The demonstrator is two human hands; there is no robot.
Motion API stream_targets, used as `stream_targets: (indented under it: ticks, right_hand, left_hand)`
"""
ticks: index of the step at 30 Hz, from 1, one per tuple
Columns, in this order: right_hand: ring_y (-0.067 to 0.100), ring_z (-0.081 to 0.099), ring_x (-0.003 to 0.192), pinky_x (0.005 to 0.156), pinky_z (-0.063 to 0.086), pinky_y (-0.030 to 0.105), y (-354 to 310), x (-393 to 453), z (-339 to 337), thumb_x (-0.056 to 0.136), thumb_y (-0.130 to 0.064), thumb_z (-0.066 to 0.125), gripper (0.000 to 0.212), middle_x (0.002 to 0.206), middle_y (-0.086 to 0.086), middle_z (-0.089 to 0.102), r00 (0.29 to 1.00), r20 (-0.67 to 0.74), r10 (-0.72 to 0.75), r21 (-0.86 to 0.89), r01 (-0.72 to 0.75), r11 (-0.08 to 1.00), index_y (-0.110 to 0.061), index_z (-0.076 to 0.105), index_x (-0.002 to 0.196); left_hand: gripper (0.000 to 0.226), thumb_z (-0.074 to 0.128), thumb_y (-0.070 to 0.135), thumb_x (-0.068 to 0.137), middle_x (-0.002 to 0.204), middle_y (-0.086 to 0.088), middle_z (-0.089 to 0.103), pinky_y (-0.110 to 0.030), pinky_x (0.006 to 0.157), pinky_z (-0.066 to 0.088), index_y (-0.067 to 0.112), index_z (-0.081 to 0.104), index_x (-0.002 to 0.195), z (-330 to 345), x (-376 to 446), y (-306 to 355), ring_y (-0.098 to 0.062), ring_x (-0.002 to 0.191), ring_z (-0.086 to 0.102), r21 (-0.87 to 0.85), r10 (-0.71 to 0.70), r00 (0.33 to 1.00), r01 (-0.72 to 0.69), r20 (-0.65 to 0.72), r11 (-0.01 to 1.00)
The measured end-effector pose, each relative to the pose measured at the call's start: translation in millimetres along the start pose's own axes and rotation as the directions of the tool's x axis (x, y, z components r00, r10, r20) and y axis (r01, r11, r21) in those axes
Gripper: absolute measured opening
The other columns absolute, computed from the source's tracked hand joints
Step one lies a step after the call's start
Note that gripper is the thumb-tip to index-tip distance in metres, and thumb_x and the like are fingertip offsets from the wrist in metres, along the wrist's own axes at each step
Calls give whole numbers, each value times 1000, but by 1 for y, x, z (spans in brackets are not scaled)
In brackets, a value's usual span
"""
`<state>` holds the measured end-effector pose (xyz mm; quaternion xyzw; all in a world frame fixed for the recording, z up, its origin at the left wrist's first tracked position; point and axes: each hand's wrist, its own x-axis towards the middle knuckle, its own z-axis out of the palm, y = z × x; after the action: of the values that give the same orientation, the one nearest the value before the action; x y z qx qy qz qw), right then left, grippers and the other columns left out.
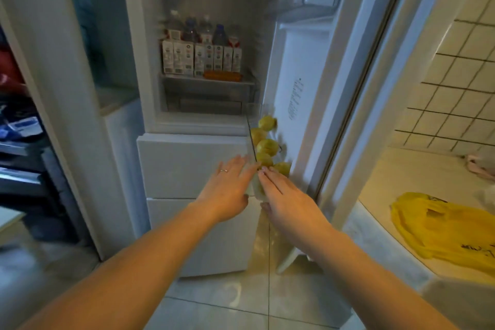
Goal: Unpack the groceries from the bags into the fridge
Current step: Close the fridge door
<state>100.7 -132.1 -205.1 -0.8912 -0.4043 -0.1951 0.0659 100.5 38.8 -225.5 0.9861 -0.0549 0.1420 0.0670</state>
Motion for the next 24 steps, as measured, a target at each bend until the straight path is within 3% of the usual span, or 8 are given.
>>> stream_targets:
  ticks: [3,6,10,14,18,21,24]
  right_hand:
    - [25,49,126,103,39,35,-34,16,-14,71,-15,79,72,137,14,50,991,-84,-109,-22,107,994,-1,46,134]
    - [22,42,131,109,29,35,-66,27,-39,73,-15,77,71,140,11,47,935,-206,-289,-51,285,957,-6,44,135]
    - [23,25,141,113,29,43,-79,49,-71,86,-13,63,56,146,9,40,820,-337,-463,-108,455,884,-10,42,137]
    - [30,18,143,113,24,51,-71,91,-96,87,-13,58,55,150,14,30,750,-428,-505,-226,452,863,-11,38,139]
    - [34,18,142,114,16,56,-66,150,-112,89,-18,54,50,150,16,30,708,-441,-551,-369,416,831,-12,44,137]
    - [35,19,142,113,14,58,-68,192,-119,86,-18,62,54,150,16,31,689,-407,-600,-452,418,788,-14,46,137]
    - [34,16,143,114,12,58,-72,234,-118,88,-19,60,55,152,15,27,663,-348,-663,-522,451,724,-16,43,140]
  left_hand:
    - [80,55,20,88,158,-3,6,-47,117,12,29,5,149,-12,-20,-26,-23,145,5,-36,-92,994,90,-64,995]
    - [73,55,16,90,155,0,19,-45,115,21,27,13,148,-26,-36,-50,-18,143,17,-191,-194,950,149,-245,970]
    - [52,53,17,93,148,-4,36,-41,116,23,18,34,142,-55,-52,-72,-19,138,31,-267,-162,835,18,-526,963]
    - [60,43,26,93,153,-4,26,-39,113,25,26,15,146,-91,-61,-68,-19,141,24,-311,-152,724,-90,-672,946]
    - [62,35,45,95,155,11,15,-46,113,27,44,0,146,-105,-53,-74,-9,142,18,-360,-162,695,-149,-701,921]
    - [64,30,55,93,153,25,-2,-44,115,22,50,-12,142,-108,-40,-89,2,142,4,-309,-161,710,-84,-686,947]
    - [70,30,61,89,153,24,-9,-42,117,17,51,-17,140,-110,-26,-111,-1,143,-2,-320,-188,746,-35,-638,947]
